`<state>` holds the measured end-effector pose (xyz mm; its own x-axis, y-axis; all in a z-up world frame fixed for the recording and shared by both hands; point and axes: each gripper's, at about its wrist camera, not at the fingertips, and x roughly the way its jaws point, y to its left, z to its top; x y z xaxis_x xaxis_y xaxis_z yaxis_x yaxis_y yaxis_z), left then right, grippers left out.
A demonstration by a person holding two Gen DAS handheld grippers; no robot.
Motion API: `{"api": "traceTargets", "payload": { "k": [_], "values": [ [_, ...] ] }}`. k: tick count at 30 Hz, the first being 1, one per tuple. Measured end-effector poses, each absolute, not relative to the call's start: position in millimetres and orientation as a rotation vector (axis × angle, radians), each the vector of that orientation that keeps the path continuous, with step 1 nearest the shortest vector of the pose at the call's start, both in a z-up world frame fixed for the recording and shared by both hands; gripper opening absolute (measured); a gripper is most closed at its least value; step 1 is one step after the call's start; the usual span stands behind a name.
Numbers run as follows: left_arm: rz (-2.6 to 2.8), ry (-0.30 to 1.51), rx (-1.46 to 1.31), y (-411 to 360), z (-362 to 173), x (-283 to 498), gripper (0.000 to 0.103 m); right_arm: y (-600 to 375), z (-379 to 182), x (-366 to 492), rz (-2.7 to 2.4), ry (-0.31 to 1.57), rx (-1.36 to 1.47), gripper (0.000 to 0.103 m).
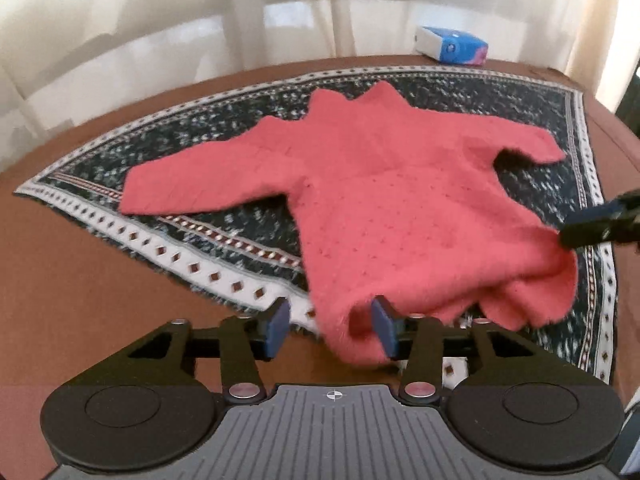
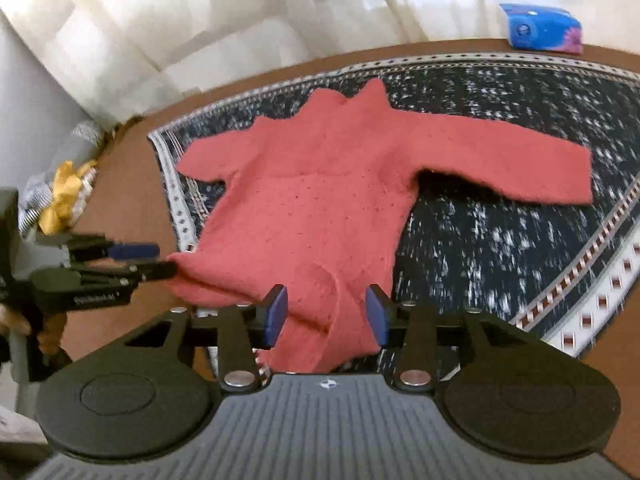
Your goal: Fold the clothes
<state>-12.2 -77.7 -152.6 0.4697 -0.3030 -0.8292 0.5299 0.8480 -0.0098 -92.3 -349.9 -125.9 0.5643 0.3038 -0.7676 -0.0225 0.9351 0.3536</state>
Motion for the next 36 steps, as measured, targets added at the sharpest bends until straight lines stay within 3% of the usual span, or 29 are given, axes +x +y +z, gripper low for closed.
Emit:
{"api": "traceTargets", "payload": {
  "k": [1,2,3,4,6,8,9,11,14,18,24,26,28,36],
  "values": [
    [-0.532,0.972,0.272,-81.1,-156.6,-10.1,0.051,-348.7,-130.3,-86.3,0.197,0.972,0.309,0.048],
    [-0.562,0.996,0.280,-83.0,-158.3,-11.1,0.032,-347.8,-135.0,-82.8,0.205,0.992,0.308,0.043],
    [-0.594,1.015,0.281,-82.3,-157.4,-14.6,0.019,-347.7,-139.4,-81.6,0.218,1.012,0.317,0.029],
    [-0.624,1.013,0.283,-78.8,-153.7,-22.4,0.020,-347.3,-138.5,-84.6,0.236,1.012,0.324,0.004],
    [-0.680,1.031,0.305,-68.2,-149.9,-40.9,0.021,-344.2,-126.4,-100.0,0.287,0.977,0.315,0.004],
    [-0.724,1.093,0.342,-57.6,-154.1,-54.7,0.033,-338.7,-123.0,-115.4,0.334,1.008,0.268,0.004],
    [-0.742,1.127,0.366,-52.6,-157.8,-60.4,0.033,-338.0,-126.9,-120.8,0.346,1.048,0.250,0.004],
    [-0.712,1.131,0.385,-45.9,-157.7,-59.6,0.033,-340.1,-136.4,-125.9,0.352,1.118,0.234,0.006],
    [-0.678,1.116,0.392,-45.0,-155.6,-54.2,0.035,-345.1,-127.6,-121.1,0.339,1.082,0.260,0.007],
    [-0.684,1.050,0.342,-72.5,-149.1,-37.1,0.048,-351.6,-115.8,-114.7,0.322,1.033,0.295,0.016],
    [-0.693,0.950,0.267,-113.7,-139.2,-11.5,0.052,-356.1,-112.6,-75.4,0.189,0.966,0.305,0.024],
    [-0.703,0.908,0.264,-131.5,-137.5,-6.6,0.058,-365.7,-110.5,-61.7,0.113,0.934,0.300,0.038],
    [-0.722,0.870,0.309,-156.1,-139.1,-6.0,0.060,-381.7,-107.8,-51.6,0.046,0.893,0.301,0.044],
    [-0.716,0.793,0.434,-251.1,-151.3,8.5,0.067,-455.5,-122.2,-18.3,-0.123,0.870,0.322,0.049]
  ]
}}
